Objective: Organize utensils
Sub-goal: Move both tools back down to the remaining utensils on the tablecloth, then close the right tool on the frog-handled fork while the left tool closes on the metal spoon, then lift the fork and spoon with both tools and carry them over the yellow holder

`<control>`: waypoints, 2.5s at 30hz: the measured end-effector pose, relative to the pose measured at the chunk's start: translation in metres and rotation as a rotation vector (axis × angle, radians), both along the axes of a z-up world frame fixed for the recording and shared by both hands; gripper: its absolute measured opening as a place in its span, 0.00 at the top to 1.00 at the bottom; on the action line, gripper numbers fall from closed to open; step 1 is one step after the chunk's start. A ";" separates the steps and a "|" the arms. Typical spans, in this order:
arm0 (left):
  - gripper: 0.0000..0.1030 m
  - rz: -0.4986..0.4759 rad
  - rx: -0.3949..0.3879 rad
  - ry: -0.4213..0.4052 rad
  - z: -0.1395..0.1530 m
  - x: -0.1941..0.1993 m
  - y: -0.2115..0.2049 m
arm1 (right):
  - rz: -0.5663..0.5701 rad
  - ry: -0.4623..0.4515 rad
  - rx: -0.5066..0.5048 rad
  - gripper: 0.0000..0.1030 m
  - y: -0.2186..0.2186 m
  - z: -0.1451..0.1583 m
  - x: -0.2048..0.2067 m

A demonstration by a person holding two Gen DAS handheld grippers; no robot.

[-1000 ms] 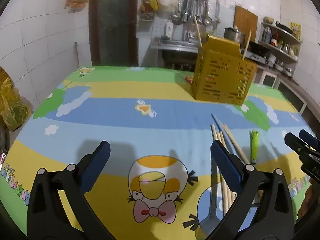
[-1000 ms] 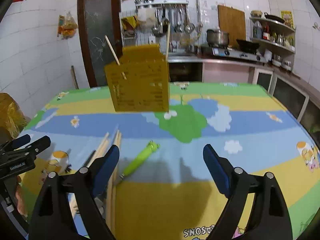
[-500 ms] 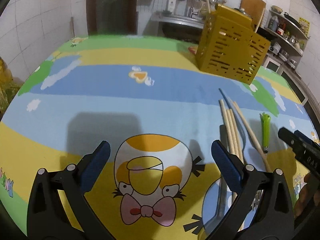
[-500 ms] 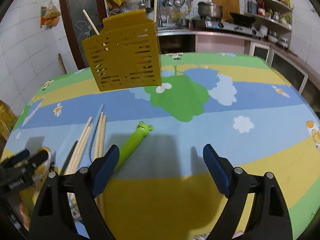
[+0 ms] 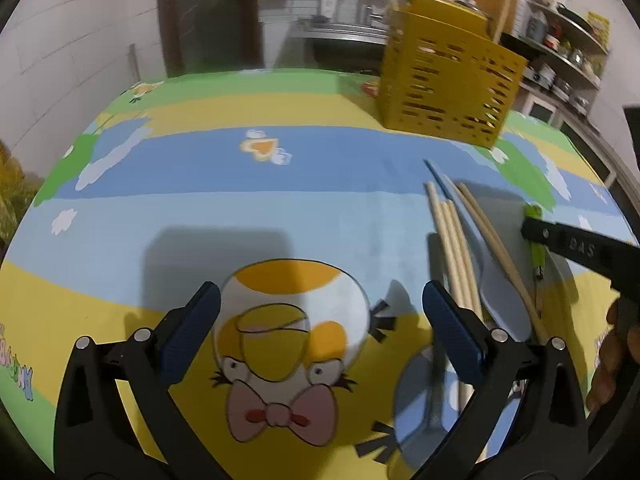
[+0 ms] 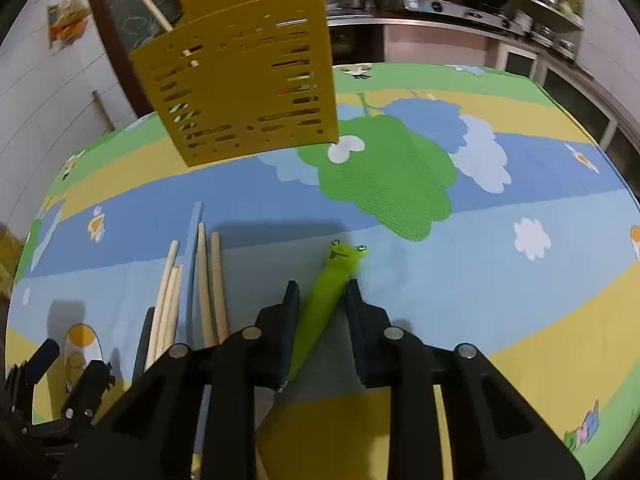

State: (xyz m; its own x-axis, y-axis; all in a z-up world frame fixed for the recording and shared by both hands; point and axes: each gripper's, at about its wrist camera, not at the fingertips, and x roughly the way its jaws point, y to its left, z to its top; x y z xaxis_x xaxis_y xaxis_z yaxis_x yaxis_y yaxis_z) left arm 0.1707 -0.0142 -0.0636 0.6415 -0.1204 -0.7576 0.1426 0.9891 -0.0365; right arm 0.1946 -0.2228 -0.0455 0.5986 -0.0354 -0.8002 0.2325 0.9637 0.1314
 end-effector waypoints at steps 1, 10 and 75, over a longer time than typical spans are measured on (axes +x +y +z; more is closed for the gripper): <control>0.05 -0.013 0.009 -0.002 0.000 -0.002 -0.005 | 0.011 0.000 -0.003 0.78 -0.002 0.000 -0.001; 0.06 -0.045 0.055 0.063 -0.011 0.003 -0.027 | 0.065 0.013 -0.018 0.85 -0.032 0.001 -0.021; 0.92 0.049 -0.069 -0.326 0.099 -0.034 0.010 | 0.025 -0.467 -0.108 0.85 -0.023 0.100 -0.098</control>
